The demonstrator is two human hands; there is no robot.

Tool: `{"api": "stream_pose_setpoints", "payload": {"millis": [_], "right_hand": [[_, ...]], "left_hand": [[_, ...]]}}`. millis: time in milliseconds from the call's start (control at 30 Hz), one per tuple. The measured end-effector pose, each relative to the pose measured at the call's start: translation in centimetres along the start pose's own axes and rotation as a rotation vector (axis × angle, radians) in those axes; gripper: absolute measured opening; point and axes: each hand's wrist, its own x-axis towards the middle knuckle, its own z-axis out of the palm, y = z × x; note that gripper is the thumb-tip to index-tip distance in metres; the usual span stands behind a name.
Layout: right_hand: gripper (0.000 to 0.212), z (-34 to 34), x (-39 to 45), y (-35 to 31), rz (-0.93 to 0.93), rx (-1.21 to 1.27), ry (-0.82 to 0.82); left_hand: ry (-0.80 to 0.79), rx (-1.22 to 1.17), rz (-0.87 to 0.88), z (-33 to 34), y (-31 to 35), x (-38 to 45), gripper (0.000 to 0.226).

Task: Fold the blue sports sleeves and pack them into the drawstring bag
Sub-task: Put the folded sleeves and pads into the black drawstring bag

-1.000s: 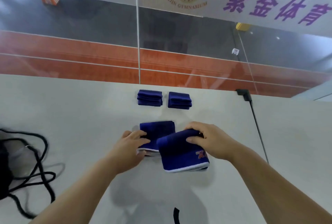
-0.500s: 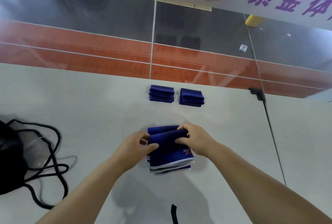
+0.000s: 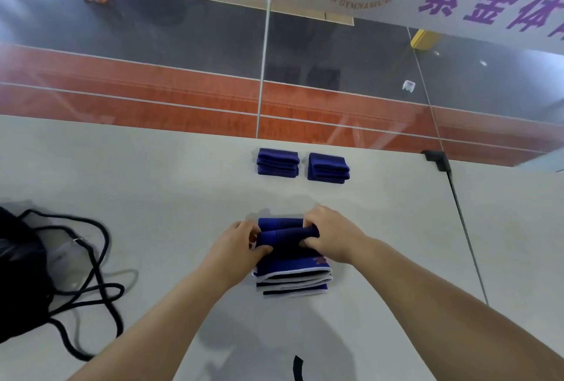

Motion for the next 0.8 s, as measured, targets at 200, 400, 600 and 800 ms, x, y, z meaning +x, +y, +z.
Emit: {"api": "stream_pose_setpoints", "payload": {"millis": [200,400,600,800], "right_hand": [[0.020,-0.7,-3.6,-1.1,-0.057,-0.019,0.061],[0.015,-1.1,-7.5,-2.5,-0.182,-0.214,0.122],[0.014,-1.5,-10.8,-4.5,-0.289,-0.414,0.125],[0.013,-1.0,-12.6,-7.5,-0.354,-0.471,0.114]], "left_hand": [[-0.012,0.136,0.050,-1.4,0.0,-1.9,0.023],[-0.013,0.399,0.073,-2.3,0.0,-5.9,0.034],[0.003,0.536,-0.030,-2.4,-1.2,-11.9,0.035],[0.054,0.570,-0.138,-3.2,-3.6,-18.1,0.037]]}}
